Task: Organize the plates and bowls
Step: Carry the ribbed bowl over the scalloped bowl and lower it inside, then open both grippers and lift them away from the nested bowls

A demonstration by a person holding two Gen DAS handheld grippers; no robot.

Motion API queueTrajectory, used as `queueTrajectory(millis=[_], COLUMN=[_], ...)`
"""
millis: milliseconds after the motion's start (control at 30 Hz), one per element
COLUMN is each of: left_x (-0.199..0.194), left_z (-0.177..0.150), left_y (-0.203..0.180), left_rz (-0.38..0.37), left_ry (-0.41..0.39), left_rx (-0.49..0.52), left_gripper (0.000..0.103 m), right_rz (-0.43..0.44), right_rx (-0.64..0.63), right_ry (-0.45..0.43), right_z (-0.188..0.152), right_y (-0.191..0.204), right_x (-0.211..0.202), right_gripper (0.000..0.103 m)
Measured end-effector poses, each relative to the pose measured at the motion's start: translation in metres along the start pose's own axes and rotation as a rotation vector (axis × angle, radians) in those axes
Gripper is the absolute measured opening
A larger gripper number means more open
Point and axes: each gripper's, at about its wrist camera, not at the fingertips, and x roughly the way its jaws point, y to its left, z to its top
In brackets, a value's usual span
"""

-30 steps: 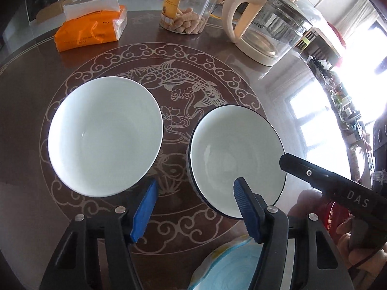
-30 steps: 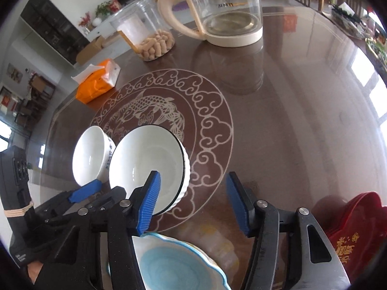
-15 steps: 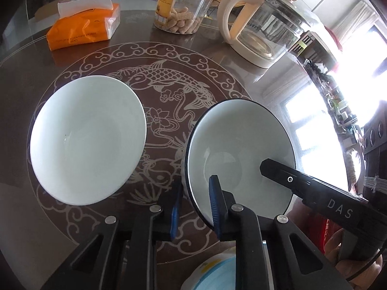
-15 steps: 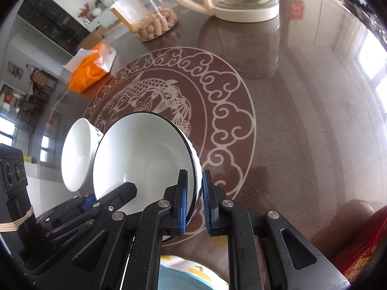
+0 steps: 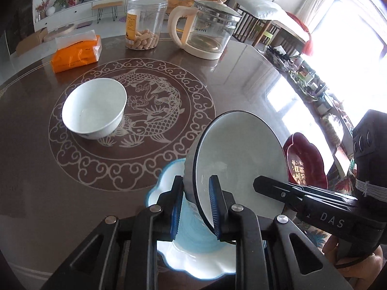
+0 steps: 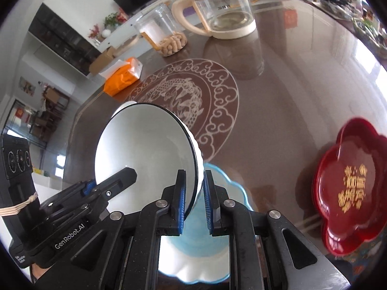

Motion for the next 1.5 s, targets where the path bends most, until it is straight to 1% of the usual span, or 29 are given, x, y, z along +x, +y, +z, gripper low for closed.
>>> queueTrajectory(millis=[100,200,267,367,500,600,700,733,800,867,900,933,967,1033,1067,1100,1133,1167,1200,1300,1400,1500], left_x=[0.010,0.025,0.033,0.039,0.046,0.046,0.042,0.039,0.029,0.012,0.003,-0.006,-0.014,-0.029,-0.033,-0.037,-0.041,-0.045,-0.049,-0.056,-0.065,-0.072], left_z=[-0.022,-0.032,-0.036,-0.041,-0.044,-0.044,-0.041,-0.039,-0.037,-0.035,-0.035,-0.035,-0.035,-0.037,-0.039,-0.042,-0.046,-0.051,-0.056,-0.064,-0.071,-0.074], left_y=[-0.004,-0.001,0.001,0.000,-0.005,-0.008,-0.007,-0.006,-0.003,0.001,0.004,0.006,0.010,0.019,0.026,0.031,0.037,0.041,0.044,0.056,0.062,0.066], left_rz=[0.024,0.027,0.032,0.056,0.106,0.151,0.172,0.176,0.177,0.192,0.196,0.221,0.250,0.279,0.288,0.301,0.319,0.345,0.368,0.409,0.455,0.476], left_ry=[0.031,0.067,0.082,0.085,0.079,0.059,0.041,0.037,0.018,-0.032,-0.056,-0.084,-0.117,-0.165,-0.176,-0.185,-0.201,-0.220,-0.234,-0.226,-0.232,-0.241], left_rx=[0.032,0.025,0.023,0.046,0.079,0.101,0.105,0.104,0.095,0.087,0.086,0.081,0.073,0.040,0.024,0.008,-0.007,-0.017,-0.019,-0.022,-0.034,-0.029], left_gripper=[0.021,0.021,0.021,0.021,0.022,0.022,0.022,0.022,0.022,0.024,0.024,0.024,0.025,0.030,0.046,0.069,0.077,0.083,0.083,0.083,0.084,0.084], right_rz=[-0.019,-0.039,-0.048,-0.063,-0.073,-0.057,-0.070,-0.064,-0.035,-0.026,-0.029,-0.037,-0.053,-0.104,-0.133,-0.170,-0.213,-0.259,-0.308,-0.427,-0.495,-0.526], right_rx=[0.022,0.037,0.042,0.038,0.023,0.025,0.009,0.014,0.037,0.051,0.051,0.044,0.033,0.006,-0.009,-0.027,-0.044,-0.061,-0.081,-0.154,-0.214,-0.257], right_ry=[0.031,0.056,0.067,0.073,0.040,0.016,-0.022,-0.031,-0.048,-0.084,-0.111,-0.140,-0.170,-0.231,-0.260,-0.287,-0.313,-0.335,-0.350,-0.370,-0.399,-0.415], right_z=[-0.030,-0.045,-0.049,-0.054,-0.052,-0.051,-0.049,-0.050,-0.050,-0.052,-0.054,-0.056,-0.058,-0.063,-0.066,-0.069,-0.073,-0.076,-0.080,-0.088,-0.093,-0.093], right_y=[-0.009,-0.016,-0.021,-0.024,-0.023,-0.022,-0.019,-0.020,-0.023,-0.025,-0.025,-0.024,-0.022,-0.018,-0.015,-0.012,-0.008,-0.004,0.001,0.016,0.029,0.041], right_x=[0.009,0.024,0.033,0.041,0.038,0.035,0.031,0.029,0.026,0.015,0.008,-0.001,-0.010,-0.028,-0.035,-0.042,-0.047,-0.050,-0.052,-0.050,-0.048,-0.050], right_gripper=[0.016,0.016,0.016,0.016,0.017,0.024,0.029,0.035,0.039,0.047,0.053,0.058,0.061,0.064,0.065,0.067,0.070,0.071,0.071,0.072,0.072,0.072])
